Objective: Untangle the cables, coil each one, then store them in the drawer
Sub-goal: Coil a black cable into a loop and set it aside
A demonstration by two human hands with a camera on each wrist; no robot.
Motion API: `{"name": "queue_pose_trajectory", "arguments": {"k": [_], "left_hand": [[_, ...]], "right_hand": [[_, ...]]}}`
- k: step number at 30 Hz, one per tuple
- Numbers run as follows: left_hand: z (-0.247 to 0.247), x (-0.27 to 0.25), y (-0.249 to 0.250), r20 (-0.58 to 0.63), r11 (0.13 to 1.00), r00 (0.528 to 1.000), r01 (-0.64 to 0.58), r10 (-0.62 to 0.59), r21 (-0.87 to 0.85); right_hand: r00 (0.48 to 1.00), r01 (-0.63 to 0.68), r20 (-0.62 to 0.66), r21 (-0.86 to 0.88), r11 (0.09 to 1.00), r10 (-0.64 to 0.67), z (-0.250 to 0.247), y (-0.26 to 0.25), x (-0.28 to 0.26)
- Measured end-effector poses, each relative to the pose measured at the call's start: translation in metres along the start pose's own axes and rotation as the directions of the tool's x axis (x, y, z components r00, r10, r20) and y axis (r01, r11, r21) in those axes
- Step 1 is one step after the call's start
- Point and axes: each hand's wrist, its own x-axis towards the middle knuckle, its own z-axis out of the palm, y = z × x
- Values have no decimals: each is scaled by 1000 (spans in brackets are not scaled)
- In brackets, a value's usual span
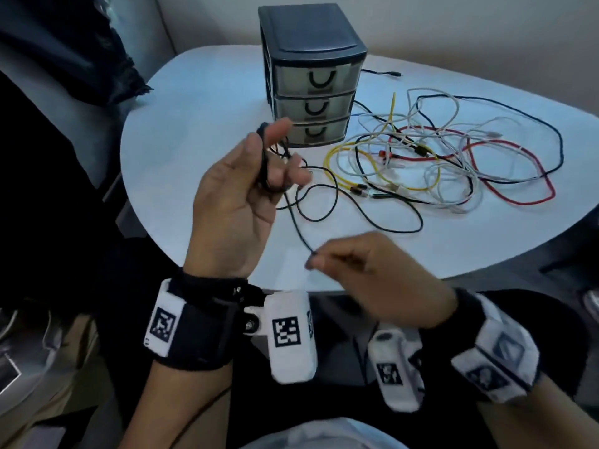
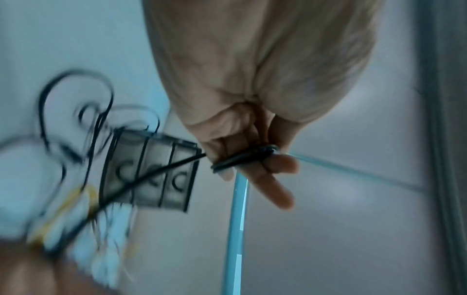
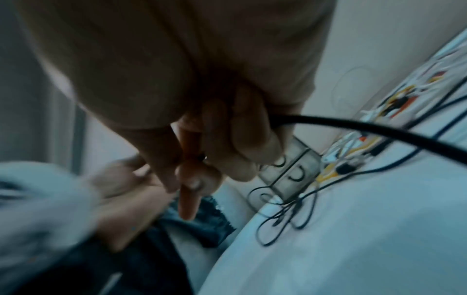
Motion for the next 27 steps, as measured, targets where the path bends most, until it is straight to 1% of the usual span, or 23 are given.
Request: {"name": "queue_pose_trajectory", "arguments": {"k": [1, 2, 3, 4, 5, 6, 7, 9, 10, 12, 14, 15, 16, 17, 18, 19, 20, 21, 22, 23, 24, 25, 27], "left_hand": [[-4, 1, -4, -48, 992, 998, -33, 39, 125], [-7, 1, -8, -82, 959, 994, -45, 70, 279], [-9, -1, -13, -94, 898, 992, -39, 89, 438], [-8, -4, -18, -83, 824, 993, -25, 87, 567], [-6, -9, -22, -46, 770, 998, -7, 47, 638], [-2, -14, -24, 6, 757, 1000, 16, -26, 653], [4, -20, -25, 63, 786, 991, 51, -114, 616], [17, -29, -21, 168, 894, 958, 143, -233, 425], [21, -30, -18, 204, 938, 950, 168, -237, 303], [25, -29, -8, 248, 985, 954, 156, -169, 71], [23, -21, 4, 245, 988, 967, 97, -64, -123], [19, -17, 9, 208, 983, 978, 52, -15, -174], [13, -12, 13, 149, 986, 988, -5, 31, -169], [5, -6, 15, 85, 992, 994, -66, 75, -104], [-4, -1, 15, 24, 993, 993, -120, 119, 21], [-13, 3, 14, -27, 967, 987, -151, 159, 203], [-20, 5, 10, -50, 896, 982, -144, 182, 419], [-23, 3, 7, -38, 787, 987, -103, 159, 608], [-23, 0, 2, 2, 693, 997, -58, 82, 719], [-20, -5, -3, 44, 661, 999, -12, -32, 750], [-15, -11, -6, 89, 698, 985, 38, -145, 715], [-10, -17, -6, 145, 764, 963, 85, -228, 639], [3, -24, 1, 279, 895, 915, 158, -292, 418]], "right_hand": [[996, 23, 90, -49, 999, -18, 2, -8, -7], [990, 42, 139, -64, 997, -33, 0, -17, -14], [988, 63, 147, -50, 997, -55, -6, -27, -18], [989, 98, 112, -28, 995, -94, -16, -36, -20], [990, 138, 28, -16, 990, -137, -26, -43, -20], [981, 172, -84, -23, 985, -173, -36, -46, -17], [965, 175, -194, -28, 984, -177, -47, -45, -10], [923, 123, -369, 26, 992, -105, -62, -34, 8], [905, 112, -419, 86, 990, -66, -65, -26, 17], [902, 100, -431, 167, 981, -19, -58, -12, 27], [942, 53, -336, 142, 989, -2, -37, 0, 28], [970, 17, -243, 107, 994, 10, -23, 3, 24], [991, -4, -134, 50, 999, 10, -9, 4, 18], [1000, 16, -20, -24, 1000, -17, 2, 1, 11], [995, 57, 90, -82, 995, -50, 10, -6, 3], [983, 93, 168, -97, 991, -76, 12, -14, -5], [974, 115, 203, -74, 991, -97, 8, -26, -12], [973, 134, 195, -34, 990, -125, -2, -37, -17], [978, 163, 134, -4, 987, -161, -14, -47, -19], [980, 200, 17, -1, 980, -200, -28, -52, -18], [966, 227, -124, -20, 974, -228, -42, -54, -15], [941, 222, -255, -27, 975, -222, -55, -52, -8], [889, 194, -428, 24, 981, -165, -69, -37, 10]]}}
